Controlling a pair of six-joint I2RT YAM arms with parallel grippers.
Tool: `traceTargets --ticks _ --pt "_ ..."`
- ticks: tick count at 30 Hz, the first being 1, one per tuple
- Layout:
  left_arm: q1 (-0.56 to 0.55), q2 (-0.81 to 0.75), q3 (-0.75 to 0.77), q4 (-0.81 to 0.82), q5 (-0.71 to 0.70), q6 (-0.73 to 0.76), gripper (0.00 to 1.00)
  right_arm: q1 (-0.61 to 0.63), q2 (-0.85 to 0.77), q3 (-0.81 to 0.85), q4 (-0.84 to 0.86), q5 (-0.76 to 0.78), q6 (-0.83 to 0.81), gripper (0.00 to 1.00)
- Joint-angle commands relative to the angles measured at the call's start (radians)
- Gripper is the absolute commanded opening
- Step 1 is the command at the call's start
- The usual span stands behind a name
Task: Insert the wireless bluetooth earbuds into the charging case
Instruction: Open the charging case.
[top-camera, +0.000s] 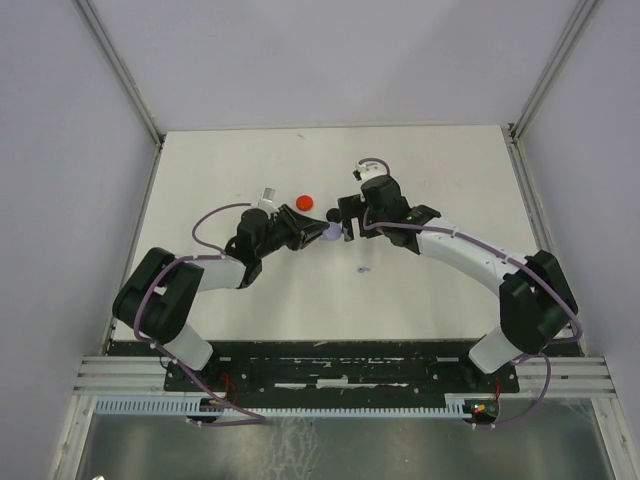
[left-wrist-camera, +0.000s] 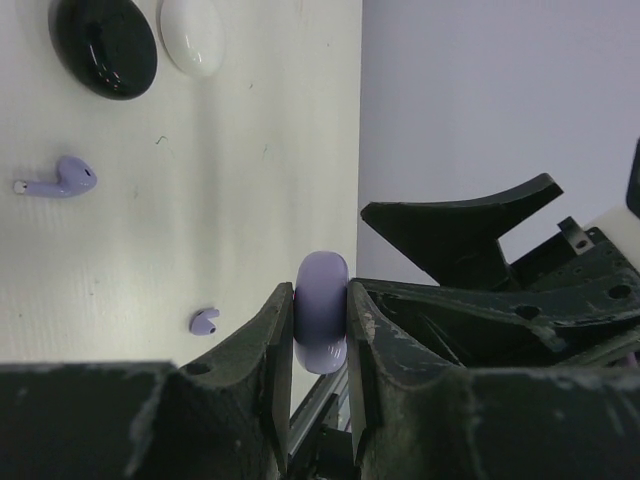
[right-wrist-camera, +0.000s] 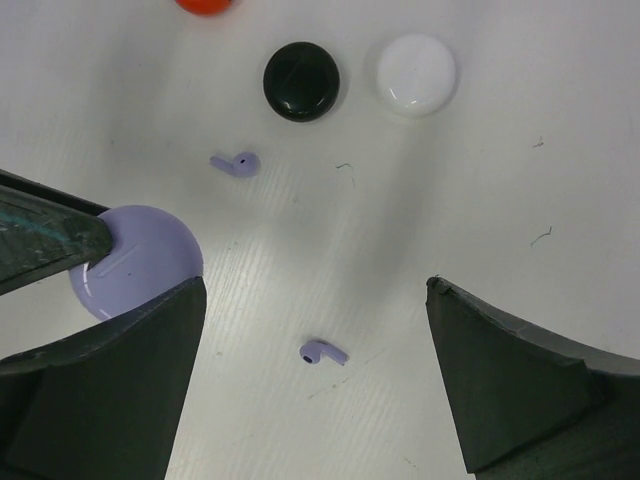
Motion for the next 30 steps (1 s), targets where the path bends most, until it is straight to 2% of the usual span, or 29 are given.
traceTargets --ticks 1,14,30 --pt "-0.011 -0.013 0.046 -0.003 -0.003 0.078 0.03 0.015 -0.075 0.040 0.022 -0.005 -0.002 0.99" --pt "-0.012 -0.015 0.066 0.016 0.014 0.068 0.03 0.026 -0.056 0.045 0.016 -0.026 -0.001 0.99" --pt "-0.011 0.019 0.050 0.152 0.060 -0.033 0.03 0.028 -0.006 0.024 0.053 -0.029 0.006 0.99"
